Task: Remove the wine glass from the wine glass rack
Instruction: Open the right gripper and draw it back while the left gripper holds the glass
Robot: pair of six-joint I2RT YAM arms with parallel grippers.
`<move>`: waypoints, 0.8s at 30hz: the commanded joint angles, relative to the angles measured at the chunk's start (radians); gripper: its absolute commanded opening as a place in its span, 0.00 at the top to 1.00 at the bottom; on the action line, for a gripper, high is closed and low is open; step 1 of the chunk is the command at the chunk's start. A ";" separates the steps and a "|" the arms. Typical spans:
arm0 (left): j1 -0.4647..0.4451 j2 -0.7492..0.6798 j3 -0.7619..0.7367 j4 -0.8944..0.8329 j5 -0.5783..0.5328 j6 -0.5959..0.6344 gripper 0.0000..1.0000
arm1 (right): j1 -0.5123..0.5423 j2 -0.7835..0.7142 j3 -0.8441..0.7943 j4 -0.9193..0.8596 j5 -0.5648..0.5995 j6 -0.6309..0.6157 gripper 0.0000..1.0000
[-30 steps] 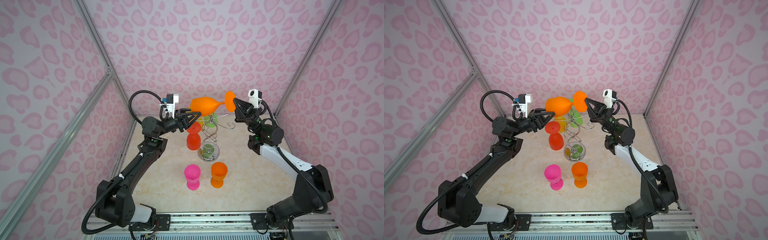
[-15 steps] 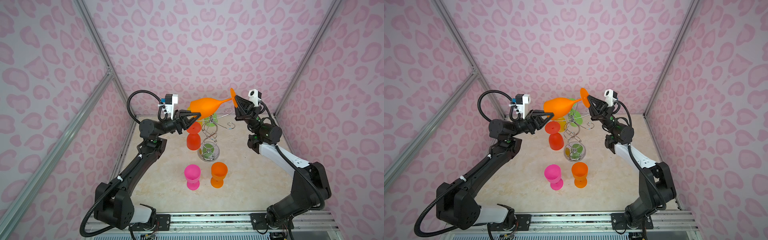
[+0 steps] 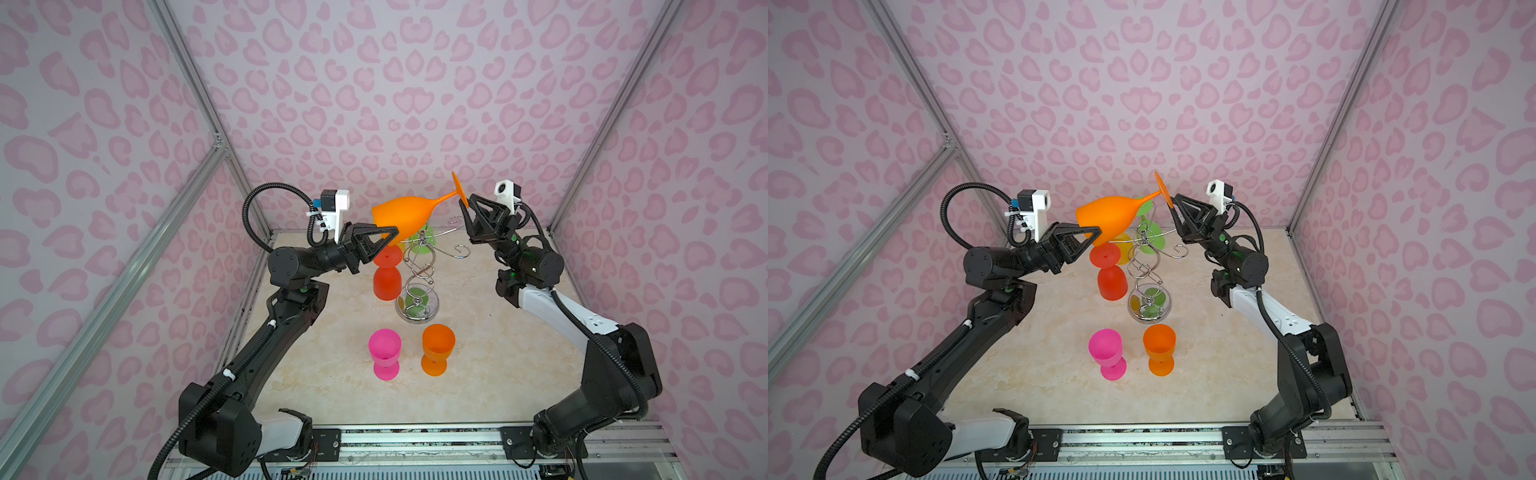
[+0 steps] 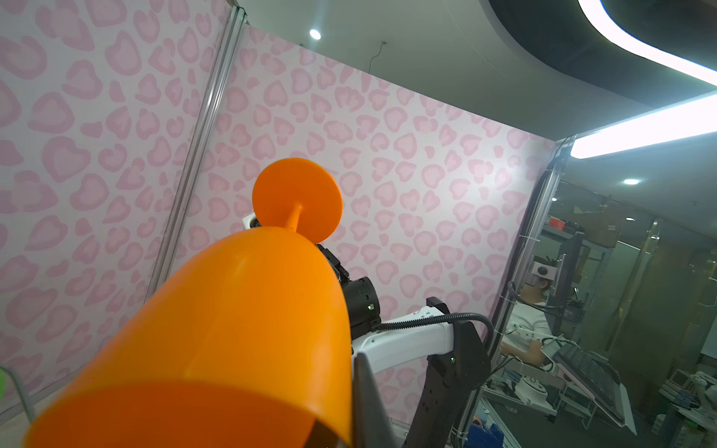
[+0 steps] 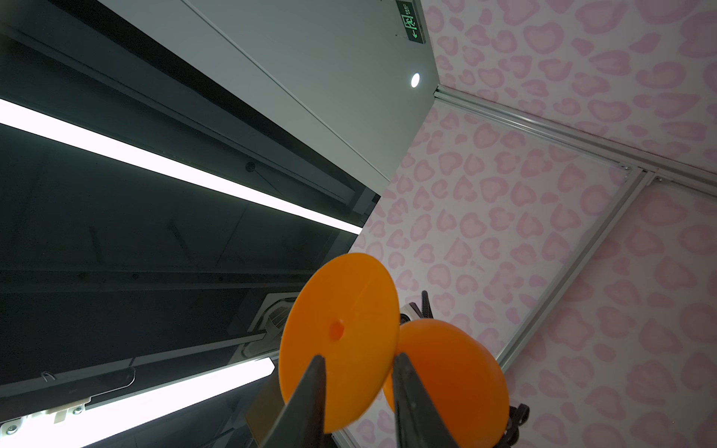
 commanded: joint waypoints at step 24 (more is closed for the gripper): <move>0.000 -0.533 0.271 -1.667 -0.351 0.776 0.98 | -0.160 -0.217 -0.148 -0.510 -0.128 -0.439 0.62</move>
